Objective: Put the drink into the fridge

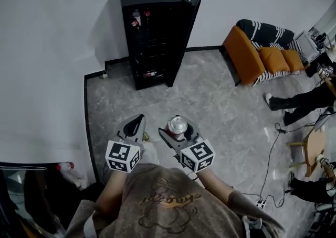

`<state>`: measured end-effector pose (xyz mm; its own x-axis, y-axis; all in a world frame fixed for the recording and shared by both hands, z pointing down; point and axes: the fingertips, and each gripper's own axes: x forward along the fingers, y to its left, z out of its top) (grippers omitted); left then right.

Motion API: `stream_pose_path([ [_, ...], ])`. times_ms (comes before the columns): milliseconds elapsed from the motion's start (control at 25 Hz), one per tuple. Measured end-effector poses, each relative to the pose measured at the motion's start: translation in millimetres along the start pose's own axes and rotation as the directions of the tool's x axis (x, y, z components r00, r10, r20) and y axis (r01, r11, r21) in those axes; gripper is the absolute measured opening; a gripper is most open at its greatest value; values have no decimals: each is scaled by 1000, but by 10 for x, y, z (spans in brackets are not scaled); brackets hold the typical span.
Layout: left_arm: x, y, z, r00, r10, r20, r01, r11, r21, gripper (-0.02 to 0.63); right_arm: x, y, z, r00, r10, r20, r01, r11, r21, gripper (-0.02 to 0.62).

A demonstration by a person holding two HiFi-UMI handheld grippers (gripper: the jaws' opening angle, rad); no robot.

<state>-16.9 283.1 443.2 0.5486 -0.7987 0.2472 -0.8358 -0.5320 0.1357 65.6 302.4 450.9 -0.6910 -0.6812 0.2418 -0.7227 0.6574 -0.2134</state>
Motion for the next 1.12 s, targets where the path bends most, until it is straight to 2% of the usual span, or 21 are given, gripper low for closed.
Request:
stream_pose_path([
  [440, 843, 758, 391, 998, -56, -16, 56, 998, 6, 5, 904, -562, 422, 1000, -1, 2, 1, 1000, 25, 353],
  [760, 1330, 1363, 708, 996, -88, -21, 89, 996, 23, 5, 1535, -948, 773, 999, -30, 14, 30, 999, 39, 353],
  [1120, 1693, 1667, 803, 991, -122, -48, 122, 992, 10, 5, 1985, -1286, 908, 998, -63, -6, 63, 997, 53, 353],
])
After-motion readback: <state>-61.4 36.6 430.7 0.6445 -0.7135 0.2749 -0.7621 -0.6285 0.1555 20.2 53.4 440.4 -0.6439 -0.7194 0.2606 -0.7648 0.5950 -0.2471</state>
